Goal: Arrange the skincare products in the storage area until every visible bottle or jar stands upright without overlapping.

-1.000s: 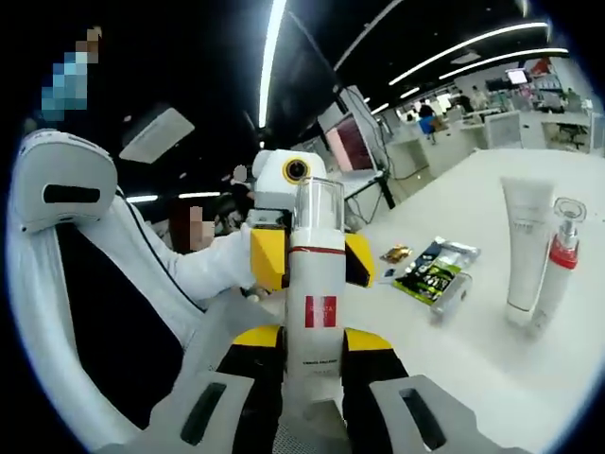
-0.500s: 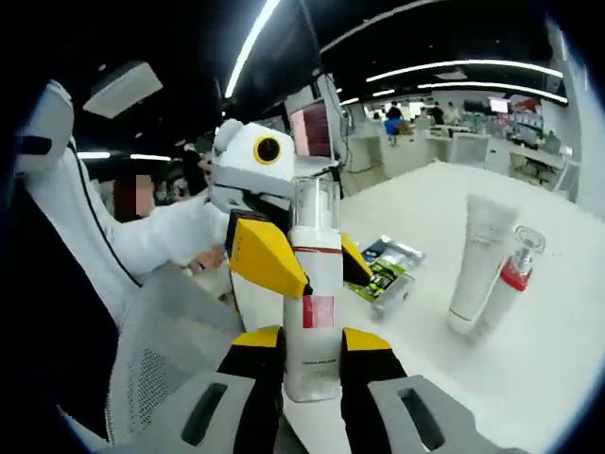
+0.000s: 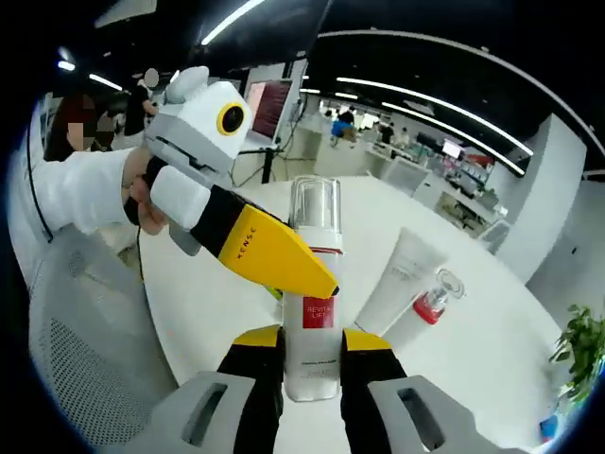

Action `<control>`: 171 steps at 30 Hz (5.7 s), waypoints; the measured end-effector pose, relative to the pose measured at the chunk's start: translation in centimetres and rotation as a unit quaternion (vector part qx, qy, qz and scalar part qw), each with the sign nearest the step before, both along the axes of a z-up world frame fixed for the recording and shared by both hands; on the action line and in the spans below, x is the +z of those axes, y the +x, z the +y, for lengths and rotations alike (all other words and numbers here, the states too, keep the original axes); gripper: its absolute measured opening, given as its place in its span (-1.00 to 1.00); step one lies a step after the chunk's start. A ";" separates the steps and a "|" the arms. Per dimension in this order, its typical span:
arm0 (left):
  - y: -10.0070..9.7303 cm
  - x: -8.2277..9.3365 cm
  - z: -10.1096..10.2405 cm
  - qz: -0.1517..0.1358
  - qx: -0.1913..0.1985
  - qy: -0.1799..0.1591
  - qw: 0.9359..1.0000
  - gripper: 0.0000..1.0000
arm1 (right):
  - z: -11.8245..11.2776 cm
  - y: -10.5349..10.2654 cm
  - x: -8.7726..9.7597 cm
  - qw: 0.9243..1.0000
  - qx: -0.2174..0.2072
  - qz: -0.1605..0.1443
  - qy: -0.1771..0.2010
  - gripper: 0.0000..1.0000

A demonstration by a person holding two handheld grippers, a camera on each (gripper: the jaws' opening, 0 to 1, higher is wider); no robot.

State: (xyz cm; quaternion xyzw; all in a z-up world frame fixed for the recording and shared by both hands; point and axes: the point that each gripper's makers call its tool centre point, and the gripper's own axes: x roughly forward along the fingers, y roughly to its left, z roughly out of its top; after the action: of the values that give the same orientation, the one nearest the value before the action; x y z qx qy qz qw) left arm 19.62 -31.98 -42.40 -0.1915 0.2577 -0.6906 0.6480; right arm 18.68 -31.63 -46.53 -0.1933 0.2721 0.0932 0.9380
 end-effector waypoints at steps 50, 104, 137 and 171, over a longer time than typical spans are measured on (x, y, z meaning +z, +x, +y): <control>-8.2 1.7 3.0 -0.185 -0.268 -0.031 0.945 -0.70 | 5.8 -6.4 0.0 0.910 0.292 0.088 0.280 -0.70; -5.8 -0.1 -2.8 -0.260 -0.203 -0.043 0.943 -0.73 | 0.8 -3.0 -4.8 0.938 0.255 -0.020 0.233 -0.72; -4.0 -7.2 -5.4 -0.285 -0.193 0.006 0.939 -0.72 | -2.3 -0.4 -12.3 0.948 0.254 0.011 0.191 -0.71; -3.9 -9.0 -5.0 -0.304 -0.190 0.016 0.933 -0.56 | -2.7 -1.0 -13.2 0.953 0.243 0.014 0.180 -0.49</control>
State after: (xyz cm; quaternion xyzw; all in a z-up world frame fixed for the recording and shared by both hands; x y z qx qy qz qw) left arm 15.77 -36.94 -51.40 0.0903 0.0907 -0.8220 0.5549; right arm 17.67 -34.31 -59.77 -0.0805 0.2085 0.3686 0.9023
